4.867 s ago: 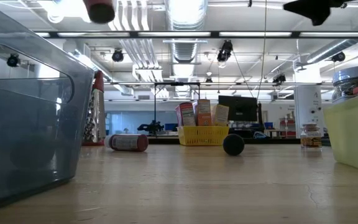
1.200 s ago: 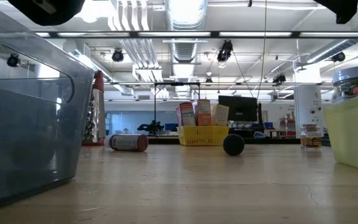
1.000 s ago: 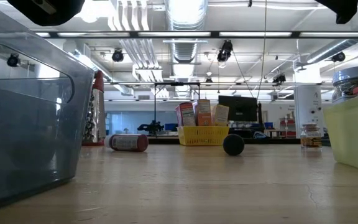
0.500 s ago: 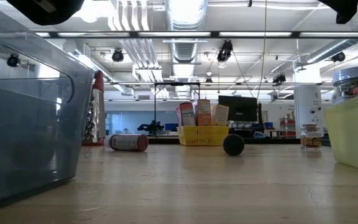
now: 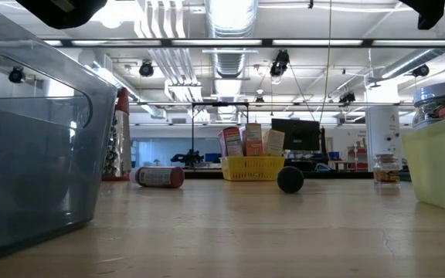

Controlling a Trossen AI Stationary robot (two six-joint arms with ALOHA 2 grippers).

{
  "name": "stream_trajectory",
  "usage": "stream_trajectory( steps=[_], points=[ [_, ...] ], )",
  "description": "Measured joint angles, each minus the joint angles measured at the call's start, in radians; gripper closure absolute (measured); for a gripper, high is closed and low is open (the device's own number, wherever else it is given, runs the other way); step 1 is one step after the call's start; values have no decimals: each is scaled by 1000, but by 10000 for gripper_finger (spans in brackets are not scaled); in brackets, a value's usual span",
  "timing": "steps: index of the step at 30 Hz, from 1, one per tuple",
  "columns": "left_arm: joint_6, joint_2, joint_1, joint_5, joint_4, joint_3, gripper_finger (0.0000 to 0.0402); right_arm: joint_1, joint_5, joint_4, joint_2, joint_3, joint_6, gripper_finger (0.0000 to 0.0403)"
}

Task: Pick & Place Kitchen Items
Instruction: Put the large pink food coloring bottle into the black bin, then put the transparent seasoning bottle into the bottom yellow bin

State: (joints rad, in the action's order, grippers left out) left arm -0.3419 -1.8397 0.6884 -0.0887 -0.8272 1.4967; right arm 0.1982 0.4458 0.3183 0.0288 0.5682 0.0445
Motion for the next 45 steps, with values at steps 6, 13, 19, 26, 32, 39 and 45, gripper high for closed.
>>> stream_trajectory(
  steps=[6, 13, 19, 26, 32, 39, 45],
  points=[
    [38, 0, 0, 18, 0, 0, 261, 0, 0, 0, 0, 0, -2, 179],
    [38, 2, 0, 56, 1, 0, 216, 0, 0, 0, 0, 0, -1, 159],
    [30, 6, 0, 56, 0, 0, 196, 0, 0, 0, 0, 0, 0, 138],
    [0, 34, 0, 119, -94, 66, 195, 0, 0, 0, 0, 0, -2, 114],
    [-171, 101, -2, 342, -164, 87, 195, 0, 0, 0, 0, 0, -1, 94],
    [-186, 226, -49, 588, -207, 84, 195, 0, 0, 0, 0, 0, -2, 71],
    [93, 297, -110, 756, -68, 69, 195, 0, 0, 0, 0, 0, -3, 52]
  ],
)
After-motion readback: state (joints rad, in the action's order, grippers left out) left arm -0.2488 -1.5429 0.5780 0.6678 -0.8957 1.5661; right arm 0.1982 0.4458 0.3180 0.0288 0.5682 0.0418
